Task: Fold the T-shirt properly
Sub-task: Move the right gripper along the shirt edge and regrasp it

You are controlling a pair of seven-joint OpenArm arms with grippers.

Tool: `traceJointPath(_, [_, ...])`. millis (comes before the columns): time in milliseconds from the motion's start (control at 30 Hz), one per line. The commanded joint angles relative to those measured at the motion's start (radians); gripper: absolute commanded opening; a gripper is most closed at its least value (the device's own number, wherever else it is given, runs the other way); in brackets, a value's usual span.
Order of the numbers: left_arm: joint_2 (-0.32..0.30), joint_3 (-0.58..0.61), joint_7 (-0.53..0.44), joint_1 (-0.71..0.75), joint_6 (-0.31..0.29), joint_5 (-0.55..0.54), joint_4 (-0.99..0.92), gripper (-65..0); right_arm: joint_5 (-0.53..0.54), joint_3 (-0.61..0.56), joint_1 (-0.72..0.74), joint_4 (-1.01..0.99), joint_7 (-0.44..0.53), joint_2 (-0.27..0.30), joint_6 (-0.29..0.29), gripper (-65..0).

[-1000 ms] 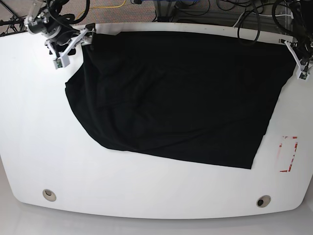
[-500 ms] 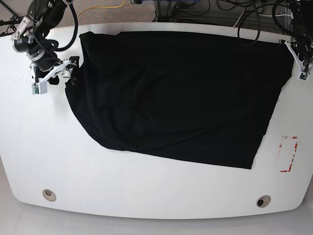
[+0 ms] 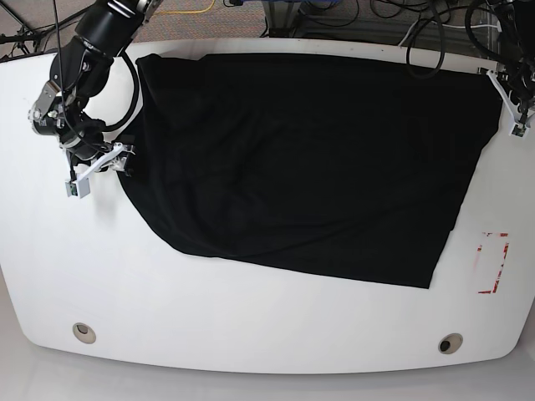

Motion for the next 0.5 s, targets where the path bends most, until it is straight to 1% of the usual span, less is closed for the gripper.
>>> traceJointPath(0, [-0.019, -0.009, -0.006, -0.005, -0.001, -0.001, 0.017, -44.7, -0.003, -0.018, 0.037, -0.035, 0.035, 0.033, 0.007, -19.5])
traceJointPath(133, [-0.019, -0.009, -0.006, -0.005, -0.001, -0.001, 0.017, -44.7, -0.004, -0.059, 0.054, -0.106, 0.064, 0.044, 0.007, -20.3])
traceJointPath(267, [-0.019, -0.009, -0.006, -0.005, -0.001, -0.001, 0.017, -44.7, -0.006, -0.062, 0.054, -0.141, 0.090, 0.046, 0.007, -20.6])
traceJointPath(333, [-0.019, -0.009, -0.006, -0.006, -0.001, -0.001, 0.019, -44.7, -0.007, -0.062, 0.054, -0.154, 0.101, 0.044, 0.007, -22.0])
traceJointPath(400, [-0.021, -0.009, -0.006, -0.006, -0.001, -0.002, 0.019, -44.7, -0.009, -0.062, 0.054, -0.158, 0.116, 0.043, 0.007, -26.6])
traceJointPath(433, [-0.021, -0.009, -0.006, -0.008, -0.001, -0.002, 0.019, -44.7, -0.009, -0.062, 0.051, -0.163, 0.124, 0.041, 0.007, -30.1])
traceJointPath(467, [-0.021, -0.009, -0.006, -0.008, -0.001, -0.002, 0.019, -44.7, -0.009, -0.062, 0.049, -0.166, 0.130, 0.041, 0.007, -35.2])
